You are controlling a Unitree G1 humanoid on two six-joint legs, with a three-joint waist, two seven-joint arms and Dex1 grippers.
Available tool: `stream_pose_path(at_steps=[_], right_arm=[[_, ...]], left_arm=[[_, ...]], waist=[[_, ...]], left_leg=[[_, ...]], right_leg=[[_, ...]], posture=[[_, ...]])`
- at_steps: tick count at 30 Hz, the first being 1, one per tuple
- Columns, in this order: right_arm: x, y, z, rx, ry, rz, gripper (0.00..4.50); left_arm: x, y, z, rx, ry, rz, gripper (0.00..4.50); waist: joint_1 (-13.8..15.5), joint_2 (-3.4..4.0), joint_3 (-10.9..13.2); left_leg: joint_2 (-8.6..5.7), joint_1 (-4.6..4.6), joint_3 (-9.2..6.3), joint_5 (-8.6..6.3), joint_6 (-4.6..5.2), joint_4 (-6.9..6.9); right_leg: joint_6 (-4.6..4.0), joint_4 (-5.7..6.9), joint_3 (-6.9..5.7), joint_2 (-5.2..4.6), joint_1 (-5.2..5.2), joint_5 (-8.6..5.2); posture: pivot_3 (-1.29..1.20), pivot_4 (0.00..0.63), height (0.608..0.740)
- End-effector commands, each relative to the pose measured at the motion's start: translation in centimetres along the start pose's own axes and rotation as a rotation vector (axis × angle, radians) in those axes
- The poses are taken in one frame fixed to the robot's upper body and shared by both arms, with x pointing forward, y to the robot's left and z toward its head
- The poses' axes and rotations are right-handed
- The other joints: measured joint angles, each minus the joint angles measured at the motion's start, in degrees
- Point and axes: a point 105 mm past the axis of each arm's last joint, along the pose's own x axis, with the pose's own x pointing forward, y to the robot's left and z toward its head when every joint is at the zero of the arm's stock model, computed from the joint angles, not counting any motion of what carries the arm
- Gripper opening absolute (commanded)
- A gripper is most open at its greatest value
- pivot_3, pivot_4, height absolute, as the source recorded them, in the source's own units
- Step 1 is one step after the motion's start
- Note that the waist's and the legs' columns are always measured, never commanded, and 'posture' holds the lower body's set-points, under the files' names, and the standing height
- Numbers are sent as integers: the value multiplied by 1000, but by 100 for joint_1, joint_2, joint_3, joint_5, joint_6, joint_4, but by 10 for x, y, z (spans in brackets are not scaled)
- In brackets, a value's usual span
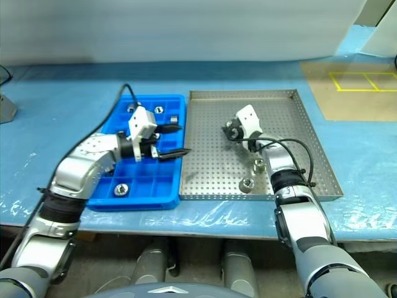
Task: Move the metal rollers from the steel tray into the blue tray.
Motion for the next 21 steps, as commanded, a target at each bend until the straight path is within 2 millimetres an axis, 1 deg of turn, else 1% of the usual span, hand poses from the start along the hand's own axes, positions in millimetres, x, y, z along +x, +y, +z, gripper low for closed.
stream_pose_path(at_steps=[1,3,4,6,8,11,13,16,19,21], right_arm=[[5,35,71,-73,-204,173,1678],[5,58,91,-76,-253,277,1678],[4,66,96,-72,-263,310,1678],[6,86,101,-72,-271,393,1678],[12,97,96,-78,-251,430,1678],[16,106,88,-84,-225,472,1678],[20,108,83,-76,-208,483,1678],[25,107,71,-69,-172,488,1678],[23,112,58,-81,-130,531,1678],[24,114,52,-78,-115,533,1678]], left_arm=[[-28,12,14,34,-26,106,4165],[-40,19,12,27,-15,167,4165],[-44,21,11,23,-11,188,4165],[-54,25,7,21,6,238,4165],[-63,28,1,29,35,282,4165],[-72,31,2,24,33,328,4165],[-78,30,3,22,33,347,4165],[-81,23,1,16,46,347,4165],[-83,18,-2,13,63,348,4165],[-84,17,-2,7,63,350,4165]], waist=[[8,0,0],[23,0,0],[41,0,0],[73,0,0],[110,-1,0],[225,-2,0],[273,-3,1],[337,-3,1],[351,-3,1],[353,-3,1]], left_leg=[[1,2,1,1,-2,-7],[3,3,1,2,-5,-18],[5,3,1,3,-6,-21],[7,2,0,3,-8,-27],[6,0,-1,3,-8,-28],[4,-1,-3,3,-8,-28],[4,-1,-3,3,-9,-28],[4,0,-3,3,-10,-30],[4,-1,-4,4,-12,-36],[5,0,-4,4,-12,-37]], right_leg=[[-4,-1,0,1,-2,-3],[-10,-3,-3,3,-4,-7],[-12,-6,-5,4,-4,-8],[-13,-12,-8,4,-4,-9],[-12,-19,-8,3,-2,-9],[-12,-22,-8,1,-1,-9],[-12,-23,-8,0,1,-9],[-12,-24,-7,0,0,-9],[-12,-26,-8,0,-1,-9],[-12,-28,-8,0,-1,-9]], posture=[[-16,150,740],[10,150,740],[26,150,740],[58,150,740],[90,150,740],[127,150,740],[152,150,740],[169,150,740],[178,150,740],[179,150,740]])
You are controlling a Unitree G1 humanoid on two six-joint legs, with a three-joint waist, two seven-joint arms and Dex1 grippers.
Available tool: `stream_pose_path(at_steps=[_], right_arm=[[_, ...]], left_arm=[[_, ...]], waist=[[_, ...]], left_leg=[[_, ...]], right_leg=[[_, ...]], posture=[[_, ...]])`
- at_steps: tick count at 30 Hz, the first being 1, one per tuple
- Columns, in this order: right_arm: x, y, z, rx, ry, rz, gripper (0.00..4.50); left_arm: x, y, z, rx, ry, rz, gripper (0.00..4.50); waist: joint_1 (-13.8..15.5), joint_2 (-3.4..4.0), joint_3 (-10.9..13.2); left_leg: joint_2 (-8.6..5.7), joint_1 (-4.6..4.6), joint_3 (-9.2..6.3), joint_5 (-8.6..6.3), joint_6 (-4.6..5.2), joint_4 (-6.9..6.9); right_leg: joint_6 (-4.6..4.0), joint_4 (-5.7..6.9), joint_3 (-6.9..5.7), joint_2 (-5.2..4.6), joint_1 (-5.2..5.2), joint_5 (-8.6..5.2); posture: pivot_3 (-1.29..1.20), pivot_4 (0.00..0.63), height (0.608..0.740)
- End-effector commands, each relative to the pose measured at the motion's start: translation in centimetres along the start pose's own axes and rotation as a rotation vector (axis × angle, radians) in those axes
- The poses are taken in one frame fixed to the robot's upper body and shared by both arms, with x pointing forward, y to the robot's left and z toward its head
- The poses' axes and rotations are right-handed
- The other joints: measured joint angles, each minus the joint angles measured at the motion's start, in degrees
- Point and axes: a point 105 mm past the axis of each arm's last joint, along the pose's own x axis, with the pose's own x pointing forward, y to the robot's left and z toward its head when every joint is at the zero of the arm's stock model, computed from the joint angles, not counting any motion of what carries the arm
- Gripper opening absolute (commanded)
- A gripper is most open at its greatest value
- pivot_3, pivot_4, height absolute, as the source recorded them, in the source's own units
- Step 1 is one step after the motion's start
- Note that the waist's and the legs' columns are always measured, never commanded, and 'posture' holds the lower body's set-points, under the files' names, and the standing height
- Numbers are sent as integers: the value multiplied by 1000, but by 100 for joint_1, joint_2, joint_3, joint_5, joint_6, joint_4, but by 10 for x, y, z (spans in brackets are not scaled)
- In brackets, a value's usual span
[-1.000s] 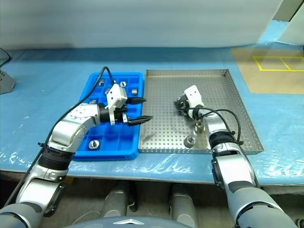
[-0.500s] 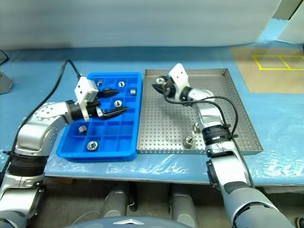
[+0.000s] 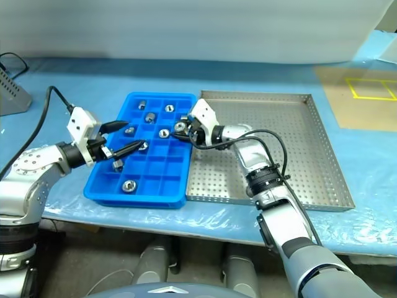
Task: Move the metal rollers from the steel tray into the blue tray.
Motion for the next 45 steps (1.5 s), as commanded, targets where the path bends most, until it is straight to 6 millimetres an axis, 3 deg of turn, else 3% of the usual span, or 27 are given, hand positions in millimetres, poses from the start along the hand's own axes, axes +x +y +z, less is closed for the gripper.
stream_pose_path(at_steps=[1,7,12,18,21,26,30,37,40,45], right_arm=[[3,5,5,-38,-17,28,1678],[9,21,3,-27,-24,85,1678],[10,19,4,-35,-28,61,1678],[5,7,4,7,-37,-5,3757],[-3,-1,8,-30,-40,-54,3757],[-35,-22,24,-46,-66,-137,3757],[-81,-22,33,-57,-39,-160,3757],[-153,4,-13,21,204,-240,3757],[-163,16,-30,19,278,-271,3757],[-169,9,-42,46,286,-370,3757]], left_arm=[[-6,-1,15,37,-34,9,4165],[-1,-5,15,23,-35,-3,4165],[4,-6,16,19,-39,-17,4165],[10,-11,14,7,-44,-40,4165],[12,-13,14,3,-50,-52,4165],[23,-22,18,-5,-69,-132,4165],[43,-32,21,-9,-92,-221,4165],[75,-52,24,-17,-137,-359,4165],[83,-55,23,-11,-140,-394,4165],[89,-55,24,4,-146,-415,4165]], waist=[[1,0,0],[-5,0,0],[-1,0,0],[-3,-1,0],[-9,-1,0],[-12,-1,-1],[-2,-1,-1],[-142,-3,-2],[-328,-1,-3],[-537,-1,-4]], left_leg=[[0,0,0,0,0,0],[0,1,-1,1,-1,0],[0,1,-1,2,-2,0],[0,1,-1,2,-4,0],[0,1,-1,2,-4,1],[-3,1,-1,4,-5,4],[-4,3,-1,4,-5,6],[-7,11,1,0,1,6],[-5,15,1,1,0,7],[-4,22,1,1,0,13]], right_leg=[[0,0,0,0,0,0],[0,1,0,0,0,0],[0,1,0,1,0,0],[0,2,0,1,0,0],[0,2,0,1,0,0],[1,5,1,0,2,0],[2,5,2,1,7,1],[7,-9,8,1,17,1],[9,-8,9,4,17,2],[28,-7,10,7,18,-3]], posture=[[179,150,740],[176,150,740],[163,150,740],[147,150,740],[132,150,740],[26,150,740],[-24,150,740],[-174,150,740],[-224,150,740],[-244,150,740]])
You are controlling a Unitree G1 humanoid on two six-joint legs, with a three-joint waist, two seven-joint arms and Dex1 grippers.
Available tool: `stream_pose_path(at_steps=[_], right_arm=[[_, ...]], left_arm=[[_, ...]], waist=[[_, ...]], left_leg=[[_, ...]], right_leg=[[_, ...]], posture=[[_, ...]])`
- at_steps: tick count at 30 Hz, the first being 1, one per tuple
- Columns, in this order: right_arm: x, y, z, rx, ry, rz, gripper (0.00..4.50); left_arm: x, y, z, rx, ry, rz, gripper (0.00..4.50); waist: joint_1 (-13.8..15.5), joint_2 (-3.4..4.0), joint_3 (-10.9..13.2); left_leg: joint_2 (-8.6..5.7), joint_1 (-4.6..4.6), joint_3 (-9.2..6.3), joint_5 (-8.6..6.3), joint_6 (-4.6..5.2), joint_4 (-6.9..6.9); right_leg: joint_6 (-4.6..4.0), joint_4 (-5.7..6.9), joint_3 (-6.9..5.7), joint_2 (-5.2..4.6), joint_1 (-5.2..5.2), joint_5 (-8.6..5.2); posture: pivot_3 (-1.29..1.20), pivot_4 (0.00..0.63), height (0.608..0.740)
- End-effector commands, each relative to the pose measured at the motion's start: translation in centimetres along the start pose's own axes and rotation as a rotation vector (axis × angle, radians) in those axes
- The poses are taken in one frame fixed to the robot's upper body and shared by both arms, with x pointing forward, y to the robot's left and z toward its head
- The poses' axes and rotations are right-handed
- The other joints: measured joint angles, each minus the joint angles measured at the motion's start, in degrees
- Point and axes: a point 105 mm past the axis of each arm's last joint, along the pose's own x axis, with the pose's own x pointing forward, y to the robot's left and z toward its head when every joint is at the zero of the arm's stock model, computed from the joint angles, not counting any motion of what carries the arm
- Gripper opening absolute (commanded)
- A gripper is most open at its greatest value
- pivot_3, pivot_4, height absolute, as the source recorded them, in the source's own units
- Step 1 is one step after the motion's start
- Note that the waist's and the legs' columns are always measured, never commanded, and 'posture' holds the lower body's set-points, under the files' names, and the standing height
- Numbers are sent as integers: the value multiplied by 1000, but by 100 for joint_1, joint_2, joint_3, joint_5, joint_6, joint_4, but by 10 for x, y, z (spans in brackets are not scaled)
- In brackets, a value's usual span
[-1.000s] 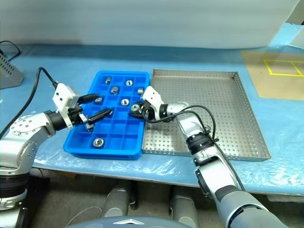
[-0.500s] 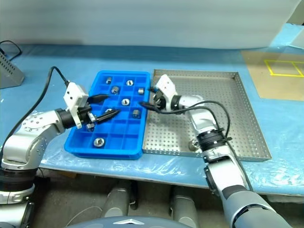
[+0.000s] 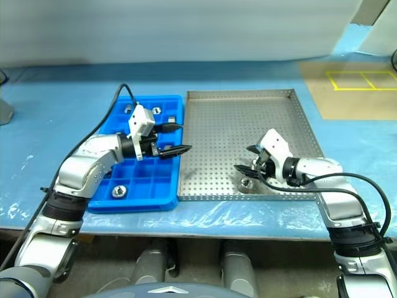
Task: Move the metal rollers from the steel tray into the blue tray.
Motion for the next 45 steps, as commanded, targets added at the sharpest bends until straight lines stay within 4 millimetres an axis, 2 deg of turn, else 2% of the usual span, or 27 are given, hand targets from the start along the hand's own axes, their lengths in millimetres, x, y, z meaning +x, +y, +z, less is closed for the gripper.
stream_pose_path(at_steps=[1,8,13,18,21,24,26,30,34,37,39,41,45], right_arm=[[-3,-14,4,-34,-22,-94,3757],[-4,-30,-18,13,0,-165,3757],[-2,-31,-39,45,47,-170,3757],[-1,-35,-49,66,62,-182,3757],[0,-43,-51,69,59,-219,3160],[2,-44,-51,74,51,-221,2197],[3,-39,-46,73,24,-185,1745],[5,-44,-45,61,30,-216,1699],[11,-40,-21,69,-48,-177,1699],[19,-37,5,19,-99,-140,1699],[27,-31,23,-26,-129,-89,1699],[37,-16,46,-59,-182,2,1699],[54,17,80,-109,-258,193,1699]], left_arm=[[1,2,10,50,-22,-14,4165],[-1,0,6,63,-6,-29,4165],[-2,-1,6,57,-9,-22,4165],[-5,2,6,61,-1,-6,4165],[-5,1,5,62,1,-5,4165],[-5,-1,3,66,10,-11,4165],[-6,0,3,68,13,-10,4165],[-8,3,4,69,14,0,4165],[-15,7,6,62,10,34,4165],[-31,19,8,127,53,88,4165],[-44,31,16,151,57,140,4165],[-60,36,22,169,68,169,4165],[-88,30,13,171,146,185,4165]], waist=[[-21,0,0],[26,0,0],[29,0,0],[29,1,0],[24,1,0],[31,1,-1],[33,1,-1],[31,1,-1],[24,1,0],[11,1,0],[19,2,0],[45,2,0],[82,2,0]], left_leg=[[0,0,0,0,0,1],[-6,-10,-1,-6,10,5],[-6,-11,0,-7,12,6],[-5,-8,-1,-7,12,11],[-4,-5,0,-7,12,13],[-4,-4,-1,-7,12,17],[-4,-5,-1,-7,13,17],[-4,-5,-1,-8,14,16],[-3,-4,-1,-7,14,17],[-2,-3,-1,-7,13,16],[0,-2,-1,-6,12,14],[2,-1,-1,-5,10,12],[1,-3,-2,-5,9,2]], right_leg=[[2,0,0,0,1,0],[-14,-4,0,-1,3,9],[-15,-4,0,-1,3,9],[-15,-2,-1,-1,6,10],[-16,-1,-1,-1,9,10],[-16,0,-1,-1,12,10],[-16,0,-1,-1,12,10],[-17,-1,-1,-1,12,11],[-17,1,-1,-1,12,11],[-18,4,-1,-1,10,11],[-18,7,-1,0,7,12],[-19,10,-4,0,6,11],[-21,6,-5,-1,3,10]], posture=[[-244,150,740],[-232,150,740],[-221,150,740],[-209,150,740],[-207,150,740],[-206,150,740],[-205,150,740],[-200,150,740],[-180,150,740],[-150,150,740],[-117,150,740],[-88,150,740],[-5,150,740]])
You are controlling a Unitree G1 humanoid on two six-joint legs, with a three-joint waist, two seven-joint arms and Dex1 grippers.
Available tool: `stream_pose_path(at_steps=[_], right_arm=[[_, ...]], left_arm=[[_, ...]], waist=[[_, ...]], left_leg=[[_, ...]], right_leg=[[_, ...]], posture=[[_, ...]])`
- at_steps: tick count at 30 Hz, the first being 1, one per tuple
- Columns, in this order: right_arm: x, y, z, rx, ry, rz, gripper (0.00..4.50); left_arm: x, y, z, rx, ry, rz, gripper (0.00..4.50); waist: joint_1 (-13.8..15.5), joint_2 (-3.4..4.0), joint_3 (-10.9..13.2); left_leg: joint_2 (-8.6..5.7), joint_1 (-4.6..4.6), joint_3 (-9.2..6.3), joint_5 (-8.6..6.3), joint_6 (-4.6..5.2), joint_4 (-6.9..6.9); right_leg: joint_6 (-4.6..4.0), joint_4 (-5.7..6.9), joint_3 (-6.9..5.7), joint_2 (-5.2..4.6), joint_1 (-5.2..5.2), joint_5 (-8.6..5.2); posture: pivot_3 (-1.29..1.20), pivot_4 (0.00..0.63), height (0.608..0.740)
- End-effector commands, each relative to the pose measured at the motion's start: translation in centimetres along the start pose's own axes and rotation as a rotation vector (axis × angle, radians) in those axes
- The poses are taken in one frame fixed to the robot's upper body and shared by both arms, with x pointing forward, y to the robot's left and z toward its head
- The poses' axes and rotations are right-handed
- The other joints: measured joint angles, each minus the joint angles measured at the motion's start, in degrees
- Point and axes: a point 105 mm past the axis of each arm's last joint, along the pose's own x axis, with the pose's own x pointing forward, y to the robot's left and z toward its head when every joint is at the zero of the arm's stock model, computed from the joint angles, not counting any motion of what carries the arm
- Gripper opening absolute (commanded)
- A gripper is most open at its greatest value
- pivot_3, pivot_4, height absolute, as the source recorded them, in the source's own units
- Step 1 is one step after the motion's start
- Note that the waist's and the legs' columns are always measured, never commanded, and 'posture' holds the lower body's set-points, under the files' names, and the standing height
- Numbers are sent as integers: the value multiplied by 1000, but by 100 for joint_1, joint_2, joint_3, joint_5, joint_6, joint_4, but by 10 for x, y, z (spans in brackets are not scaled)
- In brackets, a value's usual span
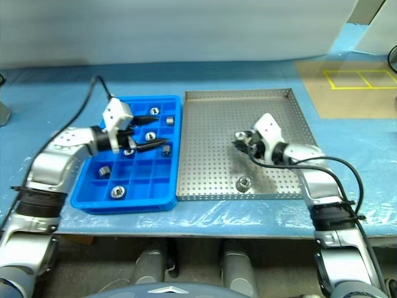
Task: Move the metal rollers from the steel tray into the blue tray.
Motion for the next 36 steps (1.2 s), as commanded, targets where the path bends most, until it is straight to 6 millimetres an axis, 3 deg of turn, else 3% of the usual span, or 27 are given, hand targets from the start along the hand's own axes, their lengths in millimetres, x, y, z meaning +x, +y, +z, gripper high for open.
stream_pose_path(at_steps=[1,3,7,14,20,24,28,34,35,36], right_arm=[[17,28,35,-37,-104,179,1699],[29,45,48,-42,-140,286,1699],[47,64,53,-54,-153,405,1699],[58,94,30,-37,-76,599,1699],[62,97,19,-22,-43,627,1699],[56,101,2,-8,22,669,1699],[50,105,-2,11,46,700,1699],[51,103,-4,40,50,661,3699],[50,101,-5,38,54,647,3984],[50,98,-5,33,55,626,3984]], left_arm=[[-23,-6,0,18,21,0,4165],[-37,-12,-3,5,47,10,4165],[-50,-30,-2,-37,55,13,4165],[-61,-60,-8,-100,85,59,4165],[-63,-69,-8,-129,83,85,4165],[-61,-68,-10,-139,87,91,4165],[-58,-65,-10,-135,91,78,4165],[-52,-61,-10,-129,84,54,4165],[-50,-60,-9,-128,82,49,4165],[-49,-58,-9,-127,81,45,4165]], waist=[[48,0,0],[130,0,1],[343,-3,1],[686,-4,1],[779,-5,1],[785,-6,1],[782,-7,0],[772,-8,-1],[765,-8,-1],[768,-9,-2]], left_leg=[[0,-1,0,0,0,-2],[0,-6,0,-1,0,-4],[9,-11,0,0,-4,-3],[2,-5,-6,1,-7,-3],[3,-3,-14,4,-11,-9],[1,-4,-15,4,-12,-9],[1,-4,-15,4,-12,-9],[0,-1,-15,5,-13,-7],[0,0,-15,5,-13,-7],[0,1,-15,5,-14,-7]], right_leg=[[-1,-3,-1,0,0,0],[-2,-6,-2,-2,-4,-1],[-3,-1,-9,-2,-8,-2],[0,-2,-10,-12,2,-3],[14,1,-10,-9,-1,-11],[14,0,-9,-9,-1,-11],[13,-1,-9,-9,-1,-10],[17,-1,-8,-8,1,-13],[17,0,-7,-8,1,-12],[17,1,-7,-8,1,-12]], posture=[[27,150,740],[80,150,740],[188,150,740],[297,150,740],[316,150,740],[304,150,740],[282,150,740],[240,150,740],[226,150,740],[215,150,740]])
